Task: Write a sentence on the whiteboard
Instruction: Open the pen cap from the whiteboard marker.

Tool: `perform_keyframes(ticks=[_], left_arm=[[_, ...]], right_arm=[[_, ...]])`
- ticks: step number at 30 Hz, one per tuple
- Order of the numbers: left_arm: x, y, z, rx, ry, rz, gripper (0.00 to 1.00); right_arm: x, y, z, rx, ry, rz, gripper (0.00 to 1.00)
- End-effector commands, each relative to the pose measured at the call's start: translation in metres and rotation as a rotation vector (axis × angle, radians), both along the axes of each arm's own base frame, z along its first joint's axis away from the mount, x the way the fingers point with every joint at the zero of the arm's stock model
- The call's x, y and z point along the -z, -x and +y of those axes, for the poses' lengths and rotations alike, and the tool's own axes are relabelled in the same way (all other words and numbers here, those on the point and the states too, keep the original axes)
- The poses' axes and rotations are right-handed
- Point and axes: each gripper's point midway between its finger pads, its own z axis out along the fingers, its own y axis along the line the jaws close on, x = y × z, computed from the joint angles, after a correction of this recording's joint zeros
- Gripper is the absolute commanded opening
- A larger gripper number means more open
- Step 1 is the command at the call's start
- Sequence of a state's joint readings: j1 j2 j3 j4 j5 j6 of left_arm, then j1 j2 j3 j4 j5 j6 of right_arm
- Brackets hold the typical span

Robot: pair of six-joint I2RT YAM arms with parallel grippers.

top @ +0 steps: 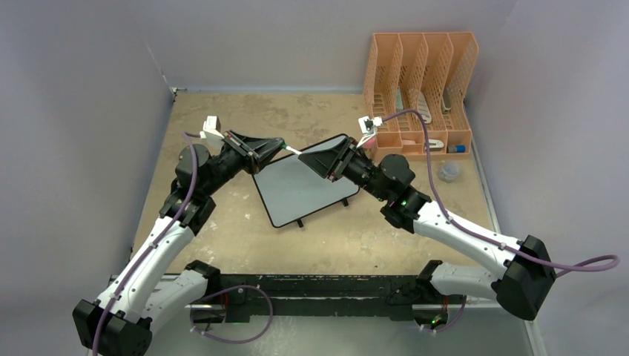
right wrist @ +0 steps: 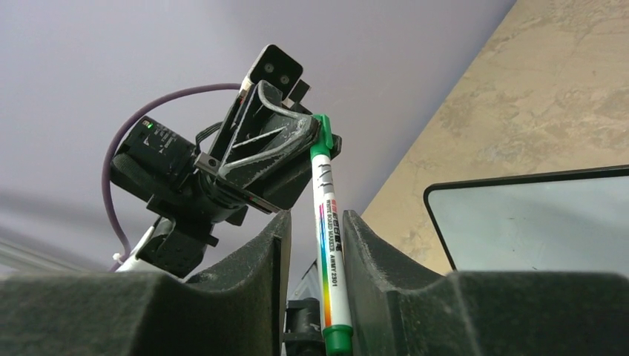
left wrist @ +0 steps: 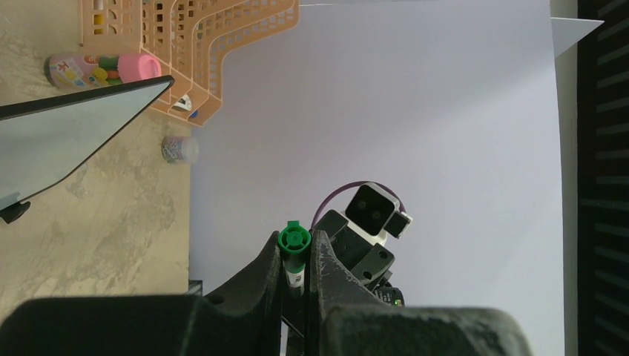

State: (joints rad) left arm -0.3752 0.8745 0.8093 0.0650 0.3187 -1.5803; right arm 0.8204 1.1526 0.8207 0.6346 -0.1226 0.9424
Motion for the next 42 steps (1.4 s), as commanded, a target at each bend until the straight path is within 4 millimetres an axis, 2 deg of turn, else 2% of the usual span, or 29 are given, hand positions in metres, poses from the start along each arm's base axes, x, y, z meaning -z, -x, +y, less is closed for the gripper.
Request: perform_keyframes(ticks=[1,6,20,25,30,38,42], left_arm=[[-0.014,0.003,-0.002,0.02,0.047,-0.032,0.0],[-0.015,0.003,-0.002,0.025,0.046,-0.037,0.0],[-0.014,-0.002,-0.003,0.018,0.043,-0.042,0.0],[-0.014,-0.003,-0.002,0.008,0.037,-0.047,0.0],[-0.014,-0.006,-0.001,-0.009,0.025,-0.055,0.0],[-0.013,-0.016,0.014,-0.108,0.028,-0.063,0.0],[-0.016,-0.026,0.027,-0.179,0.046,-0.072,0.0]], right_arm=[[-0.048,0.004,-0.006,-0.004,-0.1,-0.084,0.32],[-0.047,0.004,-0.005,-0.007,-0.097,-0.084,0.27],[-0.04,0.0,0.001,-0.014,-0.052,-0.074,0.22],[-0.04,-0.001,0.001,-0.008,-0.039,-0.079,0.14],[-0.039,-0.002,0.0,-0.002,-0.029,-0.084,0.0],[-0.035,0.004,-0.007,0.001,-0.027,-0.086,0.0],[-0.036,0.01,-0.013,0.001,-0.034,-0.09,0.0]])
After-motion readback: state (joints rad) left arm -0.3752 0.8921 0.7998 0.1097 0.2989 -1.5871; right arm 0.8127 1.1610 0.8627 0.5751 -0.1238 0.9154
